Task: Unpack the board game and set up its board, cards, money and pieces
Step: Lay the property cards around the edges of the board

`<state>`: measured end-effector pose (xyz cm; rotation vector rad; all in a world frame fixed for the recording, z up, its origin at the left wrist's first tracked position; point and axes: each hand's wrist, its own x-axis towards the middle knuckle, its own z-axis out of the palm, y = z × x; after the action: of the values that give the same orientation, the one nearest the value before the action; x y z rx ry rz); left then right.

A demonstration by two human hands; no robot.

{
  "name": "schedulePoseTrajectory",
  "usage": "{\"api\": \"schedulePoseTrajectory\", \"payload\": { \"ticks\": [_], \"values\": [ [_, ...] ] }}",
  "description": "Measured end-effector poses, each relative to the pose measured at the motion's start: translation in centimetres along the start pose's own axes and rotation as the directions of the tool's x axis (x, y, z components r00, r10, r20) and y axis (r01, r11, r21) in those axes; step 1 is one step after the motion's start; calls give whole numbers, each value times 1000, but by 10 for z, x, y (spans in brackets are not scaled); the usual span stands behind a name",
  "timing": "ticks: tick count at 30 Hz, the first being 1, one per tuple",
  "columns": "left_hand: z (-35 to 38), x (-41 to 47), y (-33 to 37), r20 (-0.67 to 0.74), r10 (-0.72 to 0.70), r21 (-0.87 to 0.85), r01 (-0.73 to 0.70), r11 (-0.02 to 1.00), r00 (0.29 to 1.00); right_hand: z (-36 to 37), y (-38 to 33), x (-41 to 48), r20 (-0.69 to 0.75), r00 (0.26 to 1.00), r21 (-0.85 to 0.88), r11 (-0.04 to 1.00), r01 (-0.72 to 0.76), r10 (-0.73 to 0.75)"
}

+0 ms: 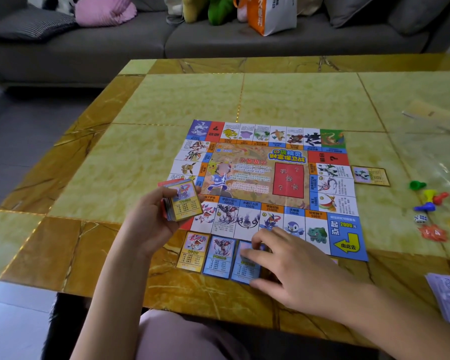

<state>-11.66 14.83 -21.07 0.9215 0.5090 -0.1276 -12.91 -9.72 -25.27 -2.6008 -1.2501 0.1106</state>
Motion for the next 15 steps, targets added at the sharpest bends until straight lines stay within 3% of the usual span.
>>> {"api": "schedulePoseTrajectory", "payload": {
  "ticks": [8,11,15],
  "values": [
    [-2,0,0,11,-8,-20,8,1000,1000,-1,-1,3,35,999,54,998,15,-17],
    [-2,0,-1,21,-1,-13,1,1000,1000,-4,0,2,71,997,165,986,-3,-9],
    [4,-3,-3,100,-16,20,14,1000,995,-20,-4,11,-44,995,403,912,-69,94]
  ]
}}
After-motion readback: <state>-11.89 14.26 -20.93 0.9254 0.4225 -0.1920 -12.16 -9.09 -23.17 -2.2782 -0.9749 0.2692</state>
